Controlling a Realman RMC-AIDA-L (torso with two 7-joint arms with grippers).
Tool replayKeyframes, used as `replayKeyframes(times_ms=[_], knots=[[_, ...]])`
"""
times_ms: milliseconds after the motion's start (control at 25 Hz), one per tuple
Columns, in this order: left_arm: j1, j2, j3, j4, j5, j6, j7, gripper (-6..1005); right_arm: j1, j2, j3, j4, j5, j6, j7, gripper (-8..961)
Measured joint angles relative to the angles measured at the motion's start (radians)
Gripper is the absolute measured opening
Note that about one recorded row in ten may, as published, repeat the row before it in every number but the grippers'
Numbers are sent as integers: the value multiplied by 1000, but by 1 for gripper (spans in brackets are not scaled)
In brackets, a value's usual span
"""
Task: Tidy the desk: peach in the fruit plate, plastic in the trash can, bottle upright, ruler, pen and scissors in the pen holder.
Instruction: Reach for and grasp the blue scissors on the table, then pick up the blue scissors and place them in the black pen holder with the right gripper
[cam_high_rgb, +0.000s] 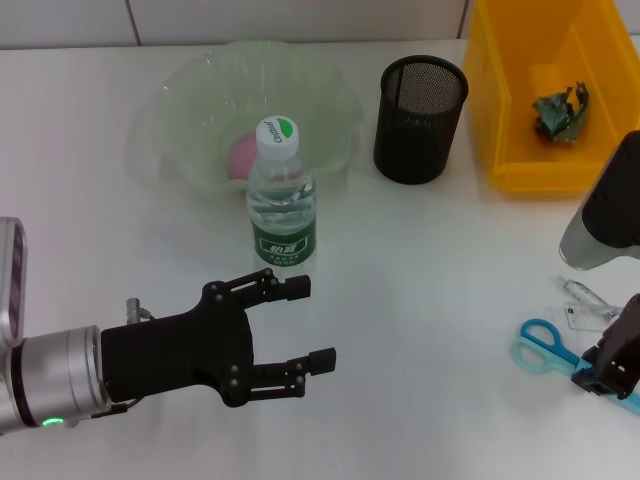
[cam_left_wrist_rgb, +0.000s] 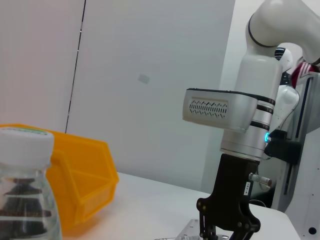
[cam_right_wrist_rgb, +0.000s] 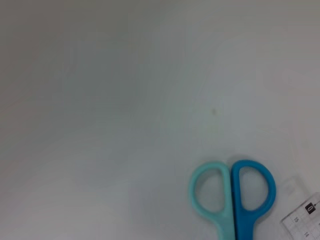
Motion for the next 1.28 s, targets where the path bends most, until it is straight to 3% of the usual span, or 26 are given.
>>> replayKeyframes(times_ms=[200, 400, 600, 720, 840, 960, 1040, 1280], knots=[[3, 0, 0, 0, -1, 0, 0, 827, -25, 3, 4, -61, 11, -8, -21, 213], [6, 0, -4, 0, -1, 2, 3, 827, -47, 1, 55, -136, 100, -54, -86, 233], [8, 0, -9, 0, -1, 6, 5, 827, -54, -6, 303, -167, 343, -120, -233, 252], [8, 0, -9, 0, -1, 6, 6, 827, -41, -6, 509, -100, 521, -110, -338, 264], [6, -1, -10, 0, -1, 7, 7, 827, 17, -8, 764, 116, 747, -60, -475, 276], [0, -2, -11, 0, -1, 10, 7, 827, 85, -10, 921, 378, 894, 35, -628, 287], [0, -4, -11, 0, -1, 11, 8, 827, 128, -10, 971, 562, 976, 121, -749, 295], [1, -10, -17, 0, -2, 12, 10, 827, 266, -9, 971, 987, 1156, 368, -1099, 319]])
